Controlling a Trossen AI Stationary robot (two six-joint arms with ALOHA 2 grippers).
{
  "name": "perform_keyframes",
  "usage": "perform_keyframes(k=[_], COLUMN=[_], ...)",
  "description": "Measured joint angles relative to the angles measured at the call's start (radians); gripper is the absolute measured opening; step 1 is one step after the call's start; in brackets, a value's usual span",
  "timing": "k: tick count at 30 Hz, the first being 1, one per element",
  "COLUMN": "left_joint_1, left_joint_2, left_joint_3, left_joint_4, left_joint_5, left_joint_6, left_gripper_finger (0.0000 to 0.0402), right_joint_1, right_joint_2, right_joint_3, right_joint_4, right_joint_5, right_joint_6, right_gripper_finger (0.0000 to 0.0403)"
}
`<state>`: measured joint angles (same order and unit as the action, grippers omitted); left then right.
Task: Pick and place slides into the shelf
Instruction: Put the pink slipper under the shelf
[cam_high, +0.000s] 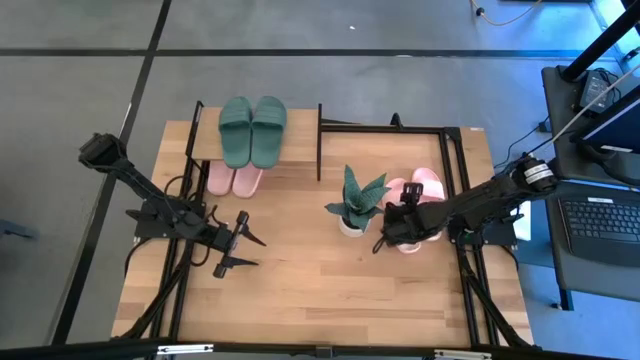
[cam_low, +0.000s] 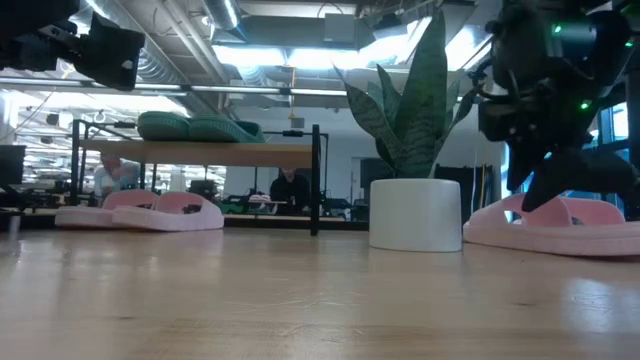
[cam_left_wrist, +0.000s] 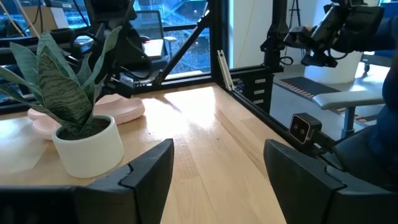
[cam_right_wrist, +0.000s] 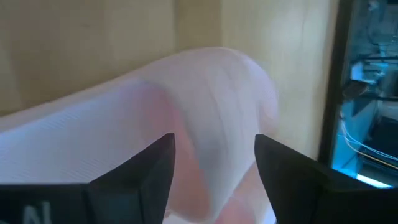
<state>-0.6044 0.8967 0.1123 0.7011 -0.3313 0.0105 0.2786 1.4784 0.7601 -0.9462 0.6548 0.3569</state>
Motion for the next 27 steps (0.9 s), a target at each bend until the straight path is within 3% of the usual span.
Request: perform_keyframes(k=[4,7,15,20,27], left_joint_1=[0.000,0.000,0.000,0.000,0.000], left_joint_2=[0.000,0.000,0.000,0.000,0.000], left_joint_3=[0.000,0.000,0.000,0.000,0.000], left_joint_4=[-0.009,-0.012,-0.012,-0.012,-0.012], left_joint_5=[0.000,-0.001,-0.001,-0.001,-0.001], left_joint_6=[0.000,-0.001,-0.001,-0.002,-0.005], left_gripper_finger=[0.0240,0.0240,0.0240,0.0240,0.0240], right_joint_1=[-0.016,-0.021,-0.021,-0.021,-0.018], right_joint_2=[0.008,0.006,0.005,0.005,-0.040], right_joint_3=[0.000,0.000,0.000,0.005,0.079], right_joint_4=[0.001,0.001,0.001,-0.003,-0.122], right_joint_5=[0.003,0.003,0.000,-0.016,-0.182], right_joint_6=[0.002,0.002,0.001,-0.001,0.006], right_gripper_finger=[0.0209,0.0177,0.0021,0.0018,0.0012])
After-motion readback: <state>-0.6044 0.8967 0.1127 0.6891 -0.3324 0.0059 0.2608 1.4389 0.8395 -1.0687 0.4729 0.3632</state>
